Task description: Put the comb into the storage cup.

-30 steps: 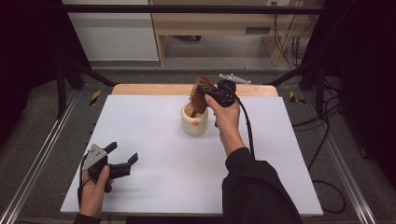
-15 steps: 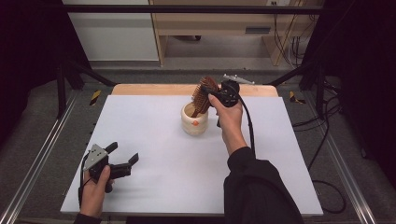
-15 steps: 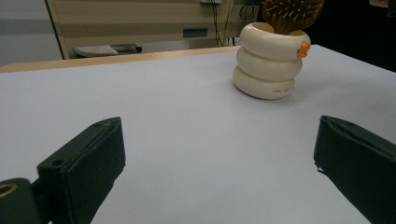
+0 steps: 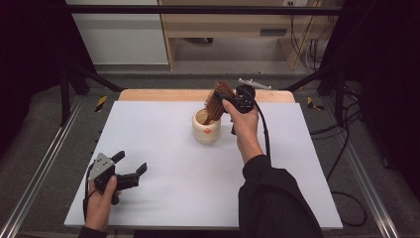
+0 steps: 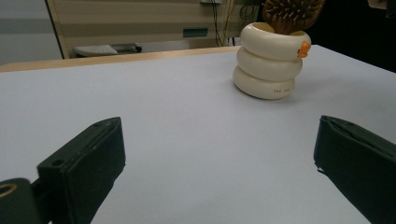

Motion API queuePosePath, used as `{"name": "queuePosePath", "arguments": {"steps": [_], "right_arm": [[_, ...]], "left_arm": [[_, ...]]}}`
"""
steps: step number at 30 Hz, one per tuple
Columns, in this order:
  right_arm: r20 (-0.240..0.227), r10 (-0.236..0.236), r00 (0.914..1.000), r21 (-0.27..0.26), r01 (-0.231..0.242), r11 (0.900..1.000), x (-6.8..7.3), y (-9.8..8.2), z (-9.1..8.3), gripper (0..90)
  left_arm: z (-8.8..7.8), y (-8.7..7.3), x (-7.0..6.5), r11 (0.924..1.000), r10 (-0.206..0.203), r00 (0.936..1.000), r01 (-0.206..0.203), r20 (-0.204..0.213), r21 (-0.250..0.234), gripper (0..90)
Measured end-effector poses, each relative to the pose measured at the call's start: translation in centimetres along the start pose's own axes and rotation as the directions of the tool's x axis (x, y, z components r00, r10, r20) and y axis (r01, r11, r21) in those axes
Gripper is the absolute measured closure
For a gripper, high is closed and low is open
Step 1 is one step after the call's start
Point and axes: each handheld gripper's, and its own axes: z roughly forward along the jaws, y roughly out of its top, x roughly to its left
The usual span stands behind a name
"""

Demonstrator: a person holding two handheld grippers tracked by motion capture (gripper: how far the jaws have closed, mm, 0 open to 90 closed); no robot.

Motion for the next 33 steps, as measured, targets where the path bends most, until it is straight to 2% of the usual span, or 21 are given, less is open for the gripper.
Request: {"name": "queuePosePath", "arguments": {"steps": [33], "right_arm": [[0.020,0.003,0.9998,0.017,-0.004,1.000,-0.54,-0.01,-0.01,43.0]], "left_arm": [[0.02,-0.03,0.01,1.0000,0.000,1.0000,0.000,0.000,0.005,2.2]]}}
